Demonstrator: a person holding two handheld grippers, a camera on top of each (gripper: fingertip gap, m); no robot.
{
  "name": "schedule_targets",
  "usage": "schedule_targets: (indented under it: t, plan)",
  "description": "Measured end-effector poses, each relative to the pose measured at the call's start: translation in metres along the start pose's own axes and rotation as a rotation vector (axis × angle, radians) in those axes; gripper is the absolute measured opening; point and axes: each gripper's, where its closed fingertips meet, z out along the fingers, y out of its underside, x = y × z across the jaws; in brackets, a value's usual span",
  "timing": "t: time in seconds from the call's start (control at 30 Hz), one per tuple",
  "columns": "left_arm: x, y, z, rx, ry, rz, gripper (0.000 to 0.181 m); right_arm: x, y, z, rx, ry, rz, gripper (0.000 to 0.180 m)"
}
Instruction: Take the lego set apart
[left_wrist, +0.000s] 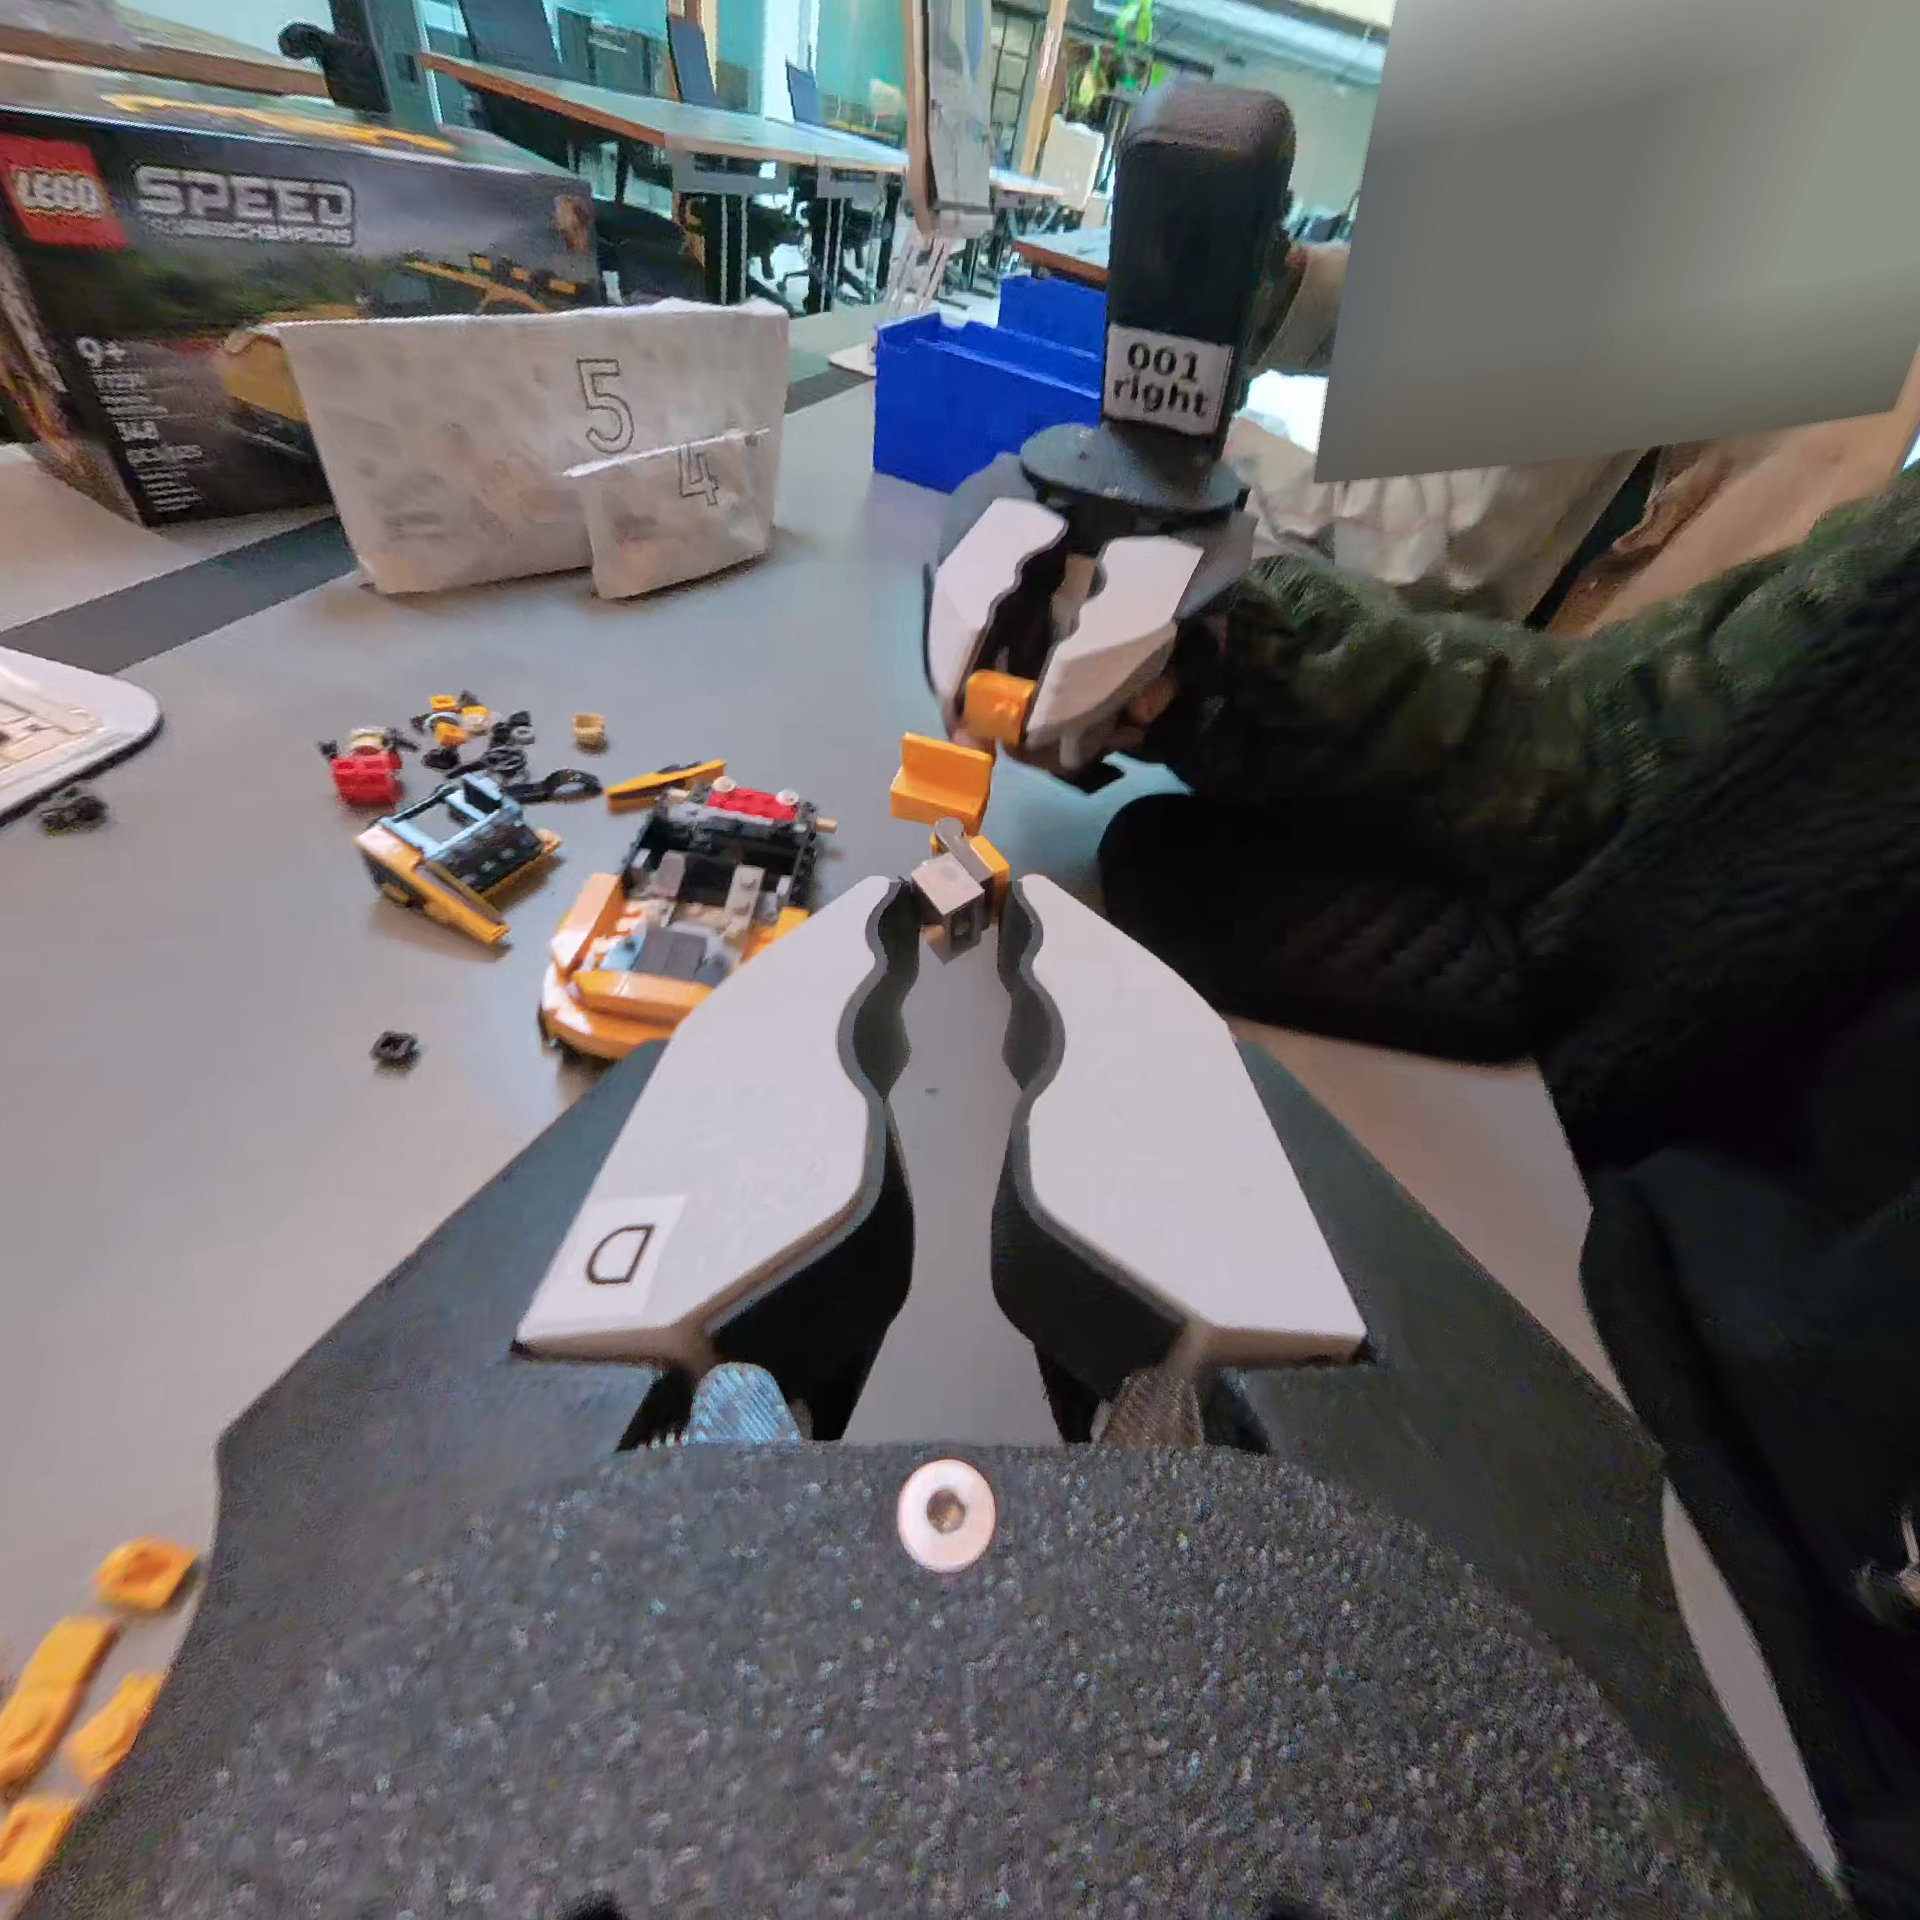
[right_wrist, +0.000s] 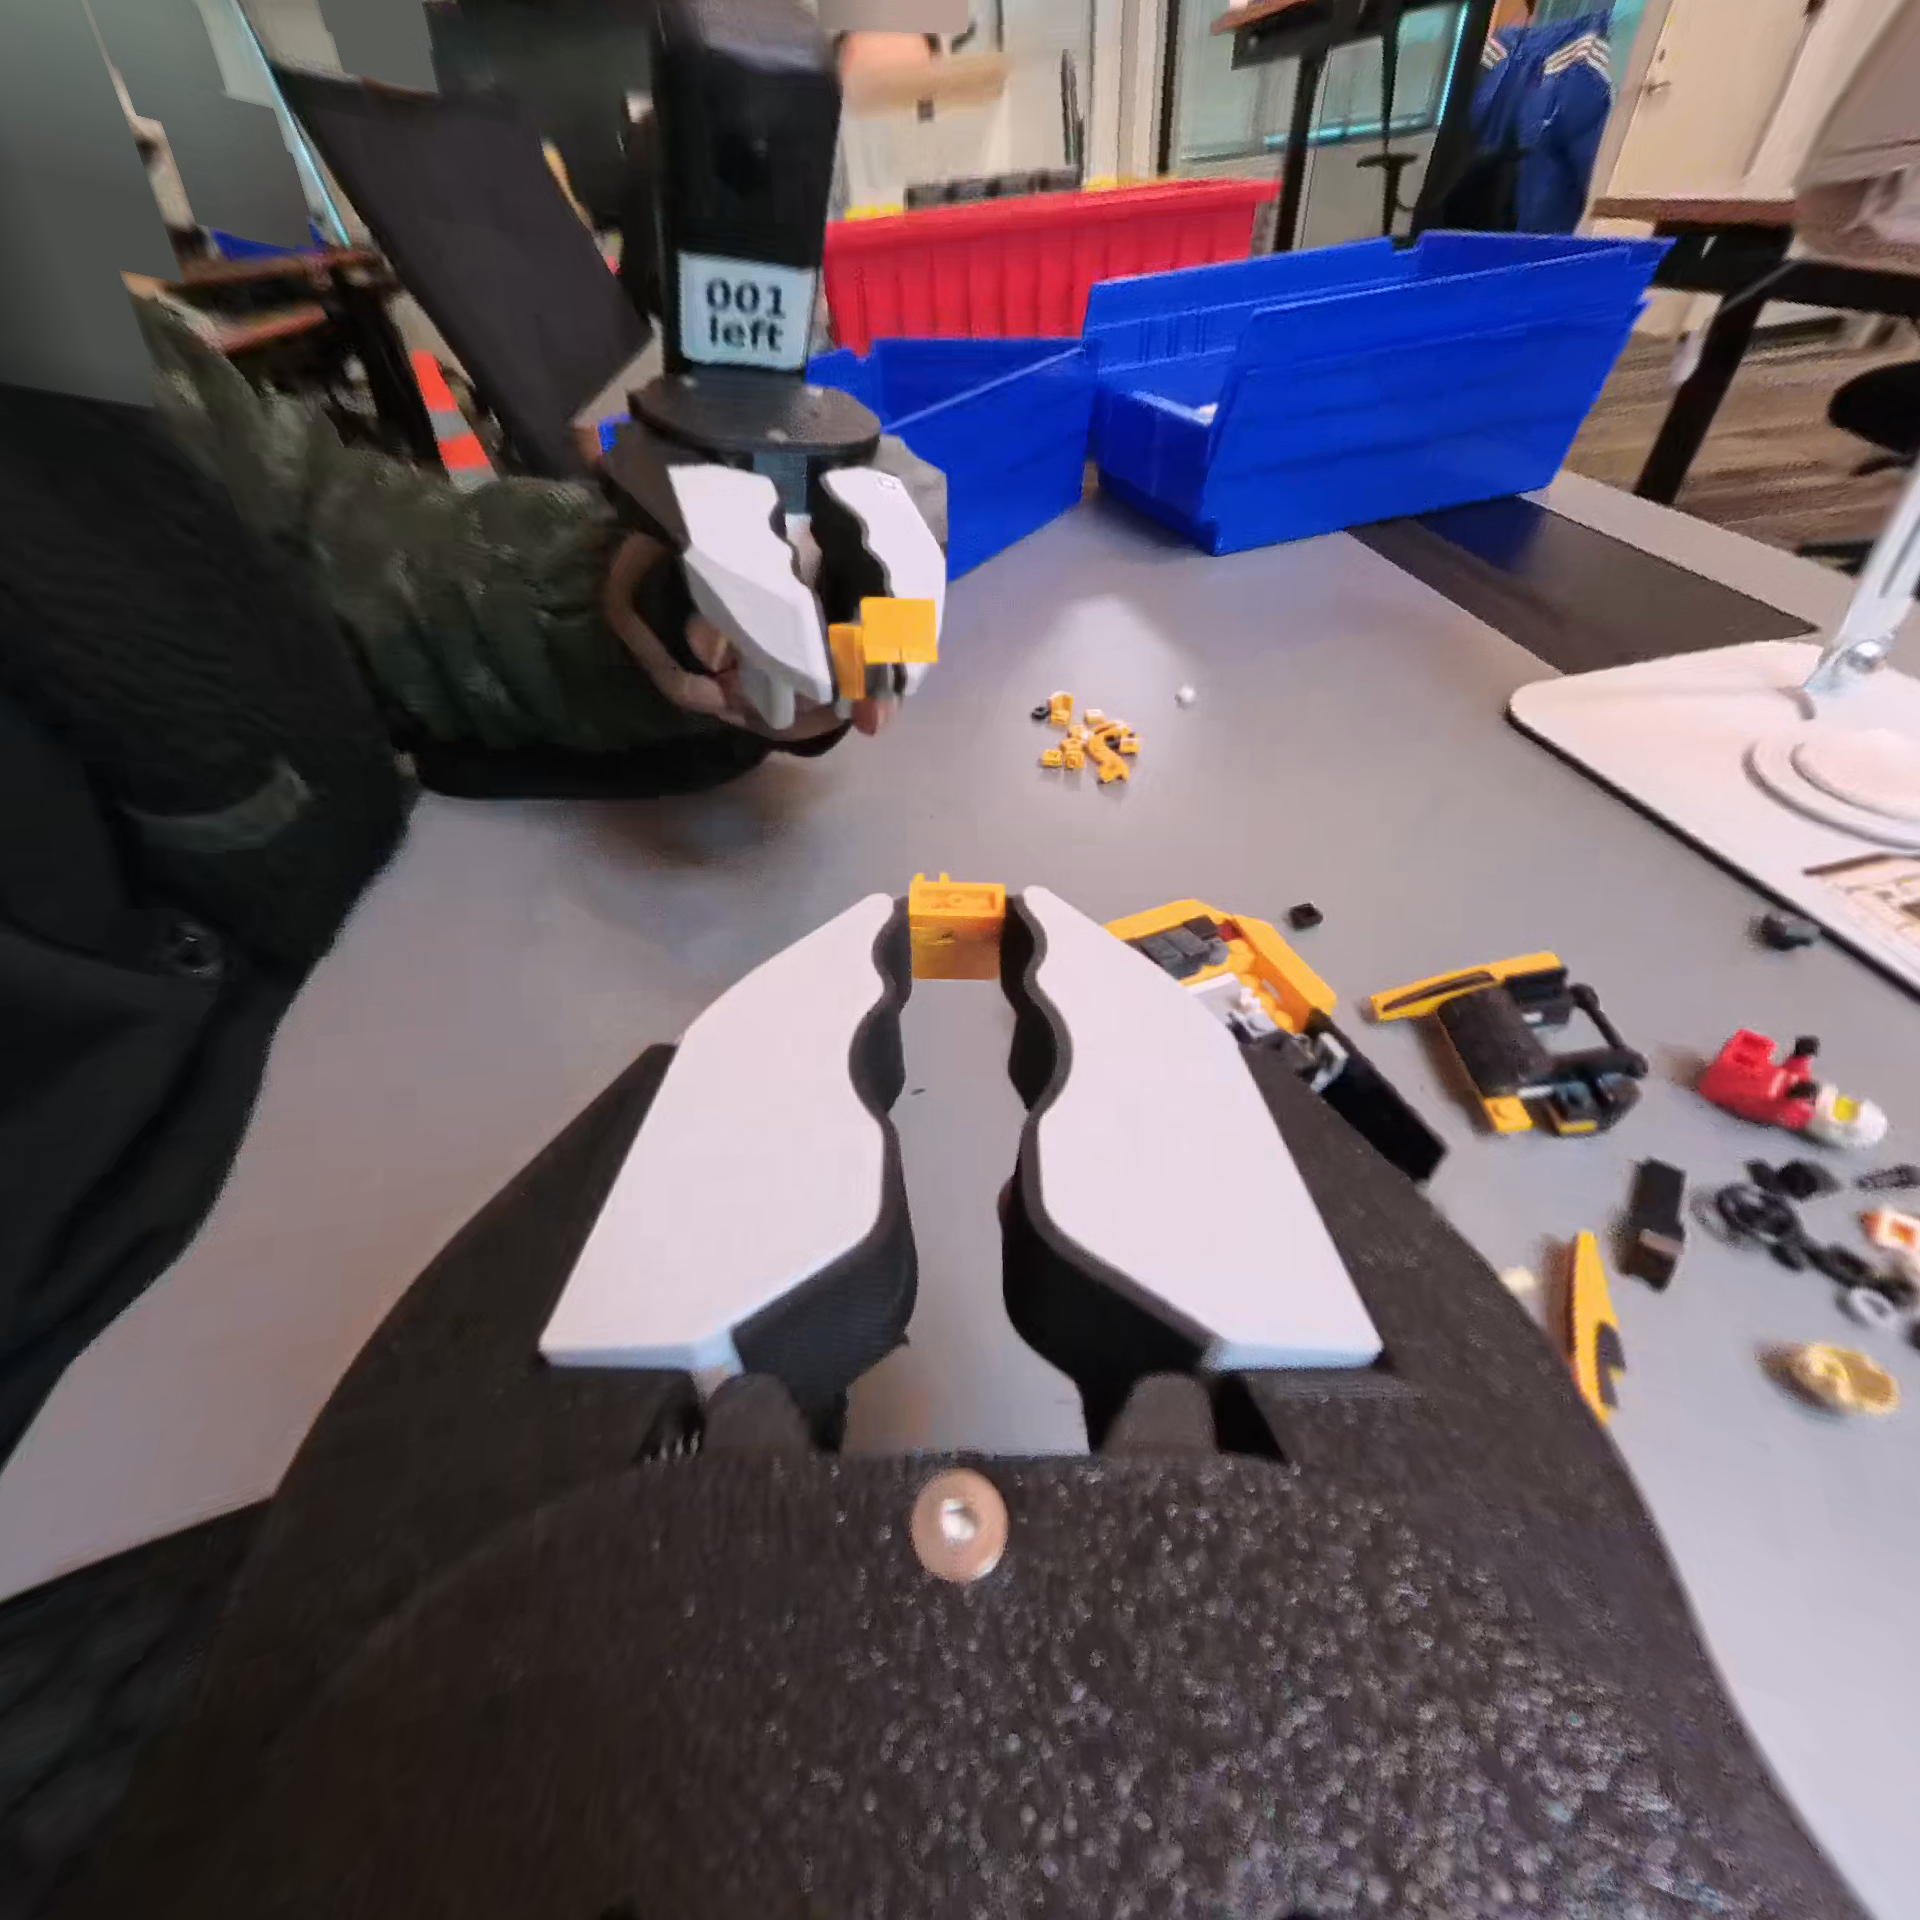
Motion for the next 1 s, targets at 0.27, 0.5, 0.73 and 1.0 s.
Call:
schedule_targets:
  t: [0.27,0.5,0.73,1.0]
  plan:
    - [0.007,0.014,0.017,-0.052,0.102,-0.090,0.017,-0.010,0.006,0.009,-0.024,-0.019,-0.019,0.016]
    - [0.018,0.018,0.023,-0.058,0.197,-0.209,0.017,-0.022,0.035,0.023,-0.229,-0.052,-0.053,0.016]
    - [0.019,0.039,0.032,-0.176,0.161,-0.169,0.017,-0.017,0.077,0.029,-0.484,0.005,-0.124,0.018]
    - [0.024,0.060,0.040,-0.289,0.154,-0.111,0.017,-0.027,0.069,0.035,-0.430,-0.032,-0.136,0.035]
